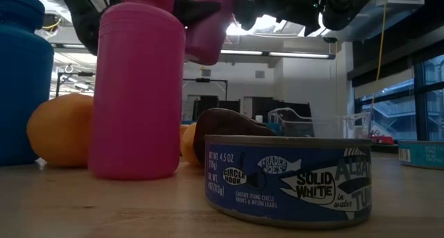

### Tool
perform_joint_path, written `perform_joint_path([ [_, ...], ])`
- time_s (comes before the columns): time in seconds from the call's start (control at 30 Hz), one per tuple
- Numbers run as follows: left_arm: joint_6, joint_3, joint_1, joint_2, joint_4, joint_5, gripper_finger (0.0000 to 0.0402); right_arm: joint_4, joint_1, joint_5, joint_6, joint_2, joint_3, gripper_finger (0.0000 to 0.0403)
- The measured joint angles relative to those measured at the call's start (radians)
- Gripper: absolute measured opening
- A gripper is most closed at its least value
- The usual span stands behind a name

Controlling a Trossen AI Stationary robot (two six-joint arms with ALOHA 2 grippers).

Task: Pick & Place Food Item
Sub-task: Put the violet water bottle into the blue bin

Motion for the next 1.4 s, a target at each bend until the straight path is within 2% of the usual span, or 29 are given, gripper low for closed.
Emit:
perform_joint_path([
  [0.27, -0.042, 0.044, 0.0, 0.049, -0.002, 0.068, 0.0248, 0.02, 0.0, -0.036, 0.019, 0.0, 0.0, 0.0348],
  [0.6, -0.042, 0.058, 0.0, 0.052, -0.008, 0.073, 0.0248, 0.027, 0.0, -0.085, 0.034, 0.0, 0.0, 0.0342],
  [0.93, -0.042, 0.058, 0.0, 0.052, -0.009, 0.072, 0.0248, 0.047, 0.0, -0.086, 0.045, 0.0, 0.001, 0.0302],
  [1.4, -0.047, 0.058, 0.0, 0.052, -0.009, 0.07, 0.0248, 0.047, 0.0, -0.085, 0.045, 0.0, 0.001, 0.0221],
])
